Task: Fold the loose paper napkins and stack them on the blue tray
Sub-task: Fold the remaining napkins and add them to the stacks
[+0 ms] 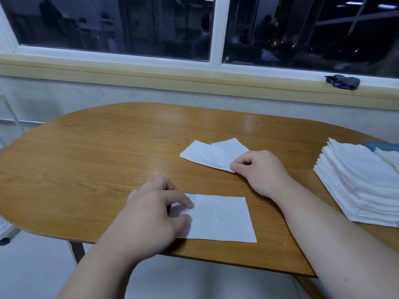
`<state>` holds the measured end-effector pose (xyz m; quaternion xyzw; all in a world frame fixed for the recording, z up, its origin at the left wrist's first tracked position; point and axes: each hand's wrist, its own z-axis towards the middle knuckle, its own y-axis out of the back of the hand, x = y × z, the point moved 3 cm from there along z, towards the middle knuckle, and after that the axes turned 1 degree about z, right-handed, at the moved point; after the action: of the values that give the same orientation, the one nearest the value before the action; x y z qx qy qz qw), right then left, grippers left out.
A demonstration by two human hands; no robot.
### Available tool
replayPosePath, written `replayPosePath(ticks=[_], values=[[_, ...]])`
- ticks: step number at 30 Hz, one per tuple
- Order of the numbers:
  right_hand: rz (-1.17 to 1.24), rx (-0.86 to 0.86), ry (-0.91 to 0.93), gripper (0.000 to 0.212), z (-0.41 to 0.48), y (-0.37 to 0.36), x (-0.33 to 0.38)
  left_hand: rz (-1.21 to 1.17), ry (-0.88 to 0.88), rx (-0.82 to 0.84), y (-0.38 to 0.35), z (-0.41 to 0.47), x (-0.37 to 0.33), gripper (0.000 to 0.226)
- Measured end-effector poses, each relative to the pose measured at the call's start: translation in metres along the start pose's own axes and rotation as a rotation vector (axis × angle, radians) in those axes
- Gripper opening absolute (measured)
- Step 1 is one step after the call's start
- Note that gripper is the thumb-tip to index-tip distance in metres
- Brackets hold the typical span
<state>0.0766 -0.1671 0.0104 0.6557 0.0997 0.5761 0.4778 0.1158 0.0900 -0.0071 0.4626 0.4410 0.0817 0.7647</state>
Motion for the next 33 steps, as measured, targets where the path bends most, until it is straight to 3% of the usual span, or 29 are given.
replayPosePath(ticks=[10,17,23,27,33], values=[[0.032,-0.016,-0.016,0.017,0.001,0.0,-0.001,0.008,0.001,-0.005,-0.001,0.001,0.002,0.013],[0.041,-0.178,0.163,0.015,-0.013,0.016,0.02,-0.099,-0.003,-0.073,0.002,0.002,0.004,0.029],[0.298,-0.025,0.35,0.014,-0.047,0.031,0.057,-0.247,-0.002,-0.218,0.015,-0.001,-0.004,0.075],[0.558,0.143,0.415,0.01,-0.063,0.038,0.067,-0.499,0.035,-0.196,0.019,-0.006,-0.012,0.08],[0.749,0.237,0.292,0.012,-0.072,0.036,0.057,-0.903,0.023,0.048,0.011,-0.008,-0.019,0.075]])
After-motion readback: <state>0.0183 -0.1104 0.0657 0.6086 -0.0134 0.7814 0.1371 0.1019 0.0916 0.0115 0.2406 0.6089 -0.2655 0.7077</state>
